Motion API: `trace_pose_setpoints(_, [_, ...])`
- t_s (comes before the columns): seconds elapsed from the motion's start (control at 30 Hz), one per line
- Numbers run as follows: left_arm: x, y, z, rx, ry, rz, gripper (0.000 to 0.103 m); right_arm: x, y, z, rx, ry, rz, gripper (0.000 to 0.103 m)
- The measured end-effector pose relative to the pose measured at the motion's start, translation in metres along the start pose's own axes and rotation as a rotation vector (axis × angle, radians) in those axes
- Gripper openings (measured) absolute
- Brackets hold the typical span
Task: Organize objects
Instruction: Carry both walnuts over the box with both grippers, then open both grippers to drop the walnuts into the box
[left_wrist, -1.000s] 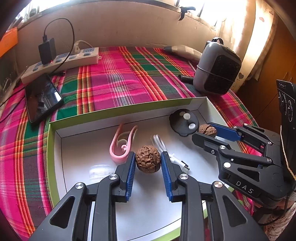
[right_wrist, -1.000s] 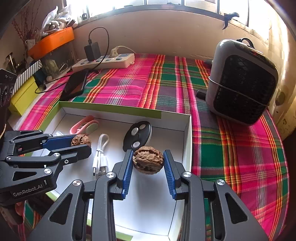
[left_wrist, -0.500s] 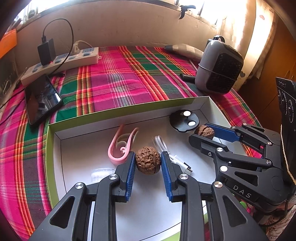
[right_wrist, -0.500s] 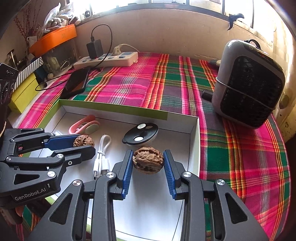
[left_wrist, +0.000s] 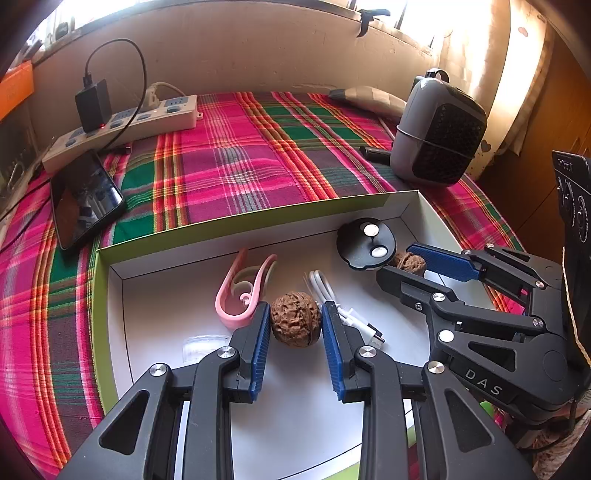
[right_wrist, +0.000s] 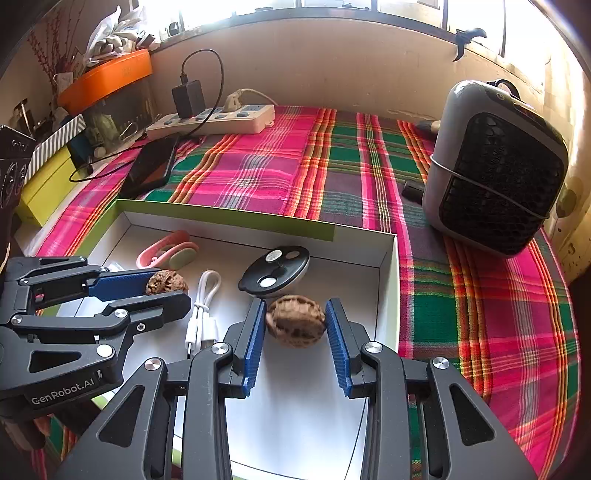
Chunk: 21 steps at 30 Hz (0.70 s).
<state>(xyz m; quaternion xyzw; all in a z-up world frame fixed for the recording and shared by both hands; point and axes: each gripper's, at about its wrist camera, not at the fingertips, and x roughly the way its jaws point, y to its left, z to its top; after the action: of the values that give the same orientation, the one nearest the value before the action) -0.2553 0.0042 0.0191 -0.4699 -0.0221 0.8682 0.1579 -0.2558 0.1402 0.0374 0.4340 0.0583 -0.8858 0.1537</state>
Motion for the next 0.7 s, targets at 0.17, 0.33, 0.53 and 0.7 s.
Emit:
trace_pose_setpoints(0.17, [0.000, 0.000, 0.000, 0.000, -0.001, -0.001, 0.029, -0.001, 0.000, 0.000, 0.012, -0.005, 0.012, 0.039])
trace_pose_setpoints(0.33, [-0.002, 0.000, -0.001, -0.012, -0.009, 0.003, 0.033, -0.003, 0.003, -0.002, 0.005, -0.003, 0.013, 0.045])
trace_pose_setpoints(0.53, [-0.009, 0.000, -0.002, -0.009, -0.026, 0.006, 0.034, -0.008, 0.002, -0.003, 0.018, -0.012, 0.011, 0.045])
trace_pose_setpoints(0.7, [-0.015, 0.000, -0.005, -0.011, -0.035, 0.002, 0.034, -0.014, 0.005, -0.004, 0.023, -0.020, 0.006, 0.045])
